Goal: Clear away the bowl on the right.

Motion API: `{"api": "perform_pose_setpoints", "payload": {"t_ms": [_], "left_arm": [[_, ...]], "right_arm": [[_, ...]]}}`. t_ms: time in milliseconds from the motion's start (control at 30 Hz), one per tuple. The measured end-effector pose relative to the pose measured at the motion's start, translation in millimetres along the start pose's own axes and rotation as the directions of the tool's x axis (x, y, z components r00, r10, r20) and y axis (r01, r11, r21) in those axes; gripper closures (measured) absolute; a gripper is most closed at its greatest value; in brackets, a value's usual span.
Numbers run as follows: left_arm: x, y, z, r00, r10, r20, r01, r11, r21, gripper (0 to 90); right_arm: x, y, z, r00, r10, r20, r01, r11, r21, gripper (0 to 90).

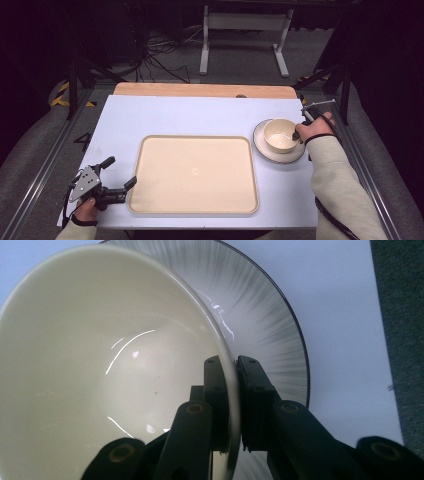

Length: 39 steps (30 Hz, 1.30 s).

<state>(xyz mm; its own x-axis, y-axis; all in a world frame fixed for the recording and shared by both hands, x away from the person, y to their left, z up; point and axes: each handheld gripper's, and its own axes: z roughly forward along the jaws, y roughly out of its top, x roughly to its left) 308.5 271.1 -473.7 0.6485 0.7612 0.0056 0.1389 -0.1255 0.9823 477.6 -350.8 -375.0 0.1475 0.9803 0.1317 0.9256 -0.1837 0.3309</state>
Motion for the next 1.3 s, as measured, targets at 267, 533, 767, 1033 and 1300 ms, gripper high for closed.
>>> {"api": "perform_pose_setpoints", "payload": {"t_ms": [267,533,767,1033,1300], "left_arm": [[0.1,0.0,0.1,1.0,-0.006,0.0,0.006,1.0,0.0,0.2],[0.3,0.1,-0.3,1.0,0.001,0.003,-0.001,1.0,0.001,0.2],[0.3,0.1,-0.3,1.0,0.001,0.003,-0.001,1.0,0.001,0.2],[0.3,0.0,-0.2,1.0,-0.001,0.003,0.001,1.0,0.001,0.2],[0.5,0.0,-0.3,1.0,-0.002,0.004,0.002,1.0,0.0,0.2]], "right_arm": [[-1.5,0.1,-16.8,0.9997,0.021,-0.014,-0.021,1.0,0.006,83.4],[-2.0,2.2,-32.1,0.9989,0.044,-0.015,-0.043,0.999,0.011,82.8],[-1.9,3.6,-42.1,0.9986,0.051,-0.01,-0.051,0.999,0.007,82.2],[0.2,4.8,-55.6,0.9984,0.057,-0.001,-0.057,0.998,0.011,82.2],[3.7,3.9,-66.0,0.9973,0.072,-0.015,-0.072,0.997,0.019,82.2]]}}
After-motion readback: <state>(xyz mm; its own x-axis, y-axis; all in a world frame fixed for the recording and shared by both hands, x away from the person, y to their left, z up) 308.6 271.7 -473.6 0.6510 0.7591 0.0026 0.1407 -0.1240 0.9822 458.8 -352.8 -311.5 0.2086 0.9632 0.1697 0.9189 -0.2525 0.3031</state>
